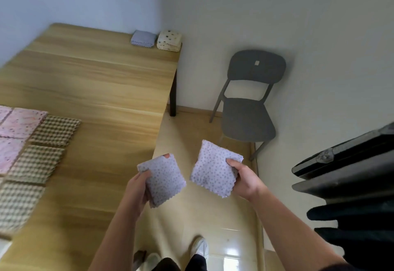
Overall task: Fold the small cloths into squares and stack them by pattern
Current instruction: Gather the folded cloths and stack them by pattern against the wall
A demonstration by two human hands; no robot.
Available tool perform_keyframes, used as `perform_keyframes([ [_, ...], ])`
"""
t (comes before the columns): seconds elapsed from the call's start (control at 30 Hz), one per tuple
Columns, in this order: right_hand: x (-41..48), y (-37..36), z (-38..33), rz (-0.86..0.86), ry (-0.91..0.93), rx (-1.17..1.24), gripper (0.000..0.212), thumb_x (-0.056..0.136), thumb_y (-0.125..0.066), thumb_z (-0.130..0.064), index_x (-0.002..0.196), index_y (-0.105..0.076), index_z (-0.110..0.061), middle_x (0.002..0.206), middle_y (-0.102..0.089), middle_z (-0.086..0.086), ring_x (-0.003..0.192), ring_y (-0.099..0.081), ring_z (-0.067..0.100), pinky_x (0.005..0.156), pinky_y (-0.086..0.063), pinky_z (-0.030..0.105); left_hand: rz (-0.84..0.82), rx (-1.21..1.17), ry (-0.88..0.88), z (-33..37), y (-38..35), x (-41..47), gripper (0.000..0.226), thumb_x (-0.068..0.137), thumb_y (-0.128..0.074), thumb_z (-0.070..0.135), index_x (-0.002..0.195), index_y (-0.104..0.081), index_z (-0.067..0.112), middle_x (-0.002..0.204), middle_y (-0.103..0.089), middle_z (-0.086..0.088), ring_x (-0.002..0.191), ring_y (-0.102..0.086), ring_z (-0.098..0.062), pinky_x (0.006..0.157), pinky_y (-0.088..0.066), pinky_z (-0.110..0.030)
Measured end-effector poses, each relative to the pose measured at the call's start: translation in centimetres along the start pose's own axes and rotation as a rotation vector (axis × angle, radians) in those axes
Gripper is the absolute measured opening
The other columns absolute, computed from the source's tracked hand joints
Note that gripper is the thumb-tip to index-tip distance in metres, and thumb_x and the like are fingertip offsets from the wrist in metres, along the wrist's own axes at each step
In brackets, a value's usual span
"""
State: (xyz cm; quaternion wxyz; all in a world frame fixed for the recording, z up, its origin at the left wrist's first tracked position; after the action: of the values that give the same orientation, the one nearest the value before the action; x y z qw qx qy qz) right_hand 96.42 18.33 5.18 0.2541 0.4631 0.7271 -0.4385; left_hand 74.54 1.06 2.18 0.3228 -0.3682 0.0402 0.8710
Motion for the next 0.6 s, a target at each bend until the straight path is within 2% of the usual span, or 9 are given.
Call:
perform_keyframes([
  [0.1, 0.3, 1.2, -2.4, -0.032, 0.013, -0.029, 0.034, 0.093, -0.057, -0.021, 0.122, -0.058, -0.004, 0.118, -0.068, 0.014, 0.114, -0.061, 0.03, 0.09, -0.049, 0.045, -0.037, 0.019, -0.008, 0.6, -2.5, 0.2, 0.024, 0.101, -0.043, 0.019, 0.113, -0.058, 0.005, 0.11, -0.065, -0.013, 0.102, -0.063, -0.029, 0.074, -0.052, -0.039],
  [0.23, 1.1, 1.7, -4.7, -0.04, 0.019, -0.043, 0.041, 0.088, -0.061, -0.023, 0.124, -0.058, -0.004, 0.121, -0.066, 0.016, 0.117, -0.059, 0.032, 0.1, -0.044, 0.049, -0.071, 0.085, -0.028, 2.3, -4.6, 1.3, 0.024, 0.102, -0.043, 0.026, 0.115, -0.057, 0.012, 0.108, -0.066, -0.007, 0.1, -0.062, -0.026, 0.072, -0.053, -0.037],
  [0.4, 2.9, 0.9, -7.6, -0.053, 0.026, -0.047, 0.048, 0.079, -0.063, -0.024, 0.122, -0.059, -0.004, 0.121, -0.066, 0.017, 0.116, -0.059, 0.033, 0.097, -0.046, 0.048, -0.119, 0.132, -0.03, 5.2, -6.9, 4.4, 0.028, 0.101, -0.044, 0.029, 0.12, -0.057, 0.013, 0.113, -0.067, -0.007, 0.106, -0.063, -0.026, 0.074, -0.054, -0.037],
  [0.5, 4.4, 0.0, -9.8, -0.061, 0.037, -0.058, 0.048, 0.079, -0.062, -0.024, 0.121, -0.059, -0.003, 0.123, -0.064, 0.018, 0.118, -0.057, 0.035, 0.1, -0.043, 0.05, -0.139, 0.127, -0.026, 7.2, -8.3, 7.0, 0.025, 0.101, -0.045, 0.027, 0.114, -0.061, 0.013, 0.112, -0.068, -0.007, 0.102, -0.065, -0.023, 0.074, -0.053, -0.036],
  [0.6, 6.1, -1.3, -12.6, -0.063, 0.064, -0.08, 0.039, 0.081, -0.059, -0.021, 0.115, -0.06, -0.002, 0.114, -0.068, 0.017, 0.113, -0.059, 0.035, 0.094, -0.047, 0.049, -0.182, 0.15, -0.032, 10.0, -9.9, 10.0, 0.022, 0.1, -0.046, 0.024, 0.106, -0.064, 0.013, 0.107, -0.069, -0.007, 0.095, -0.066, -0.019, 0.071, -0.052, -0.033],
])
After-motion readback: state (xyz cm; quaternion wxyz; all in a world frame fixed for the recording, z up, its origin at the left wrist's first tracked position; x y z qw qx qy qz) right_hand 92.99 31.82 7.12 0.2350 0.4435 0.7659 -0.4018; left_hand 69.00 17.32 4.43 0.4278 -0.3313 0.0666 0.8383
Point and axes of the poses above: each hand's wrist, its own x-axis towards the middle knuckle, its own y-axis out of the back of the hand, z = x × y, the point moved 2 cm from there along x, towards the middle knuckle
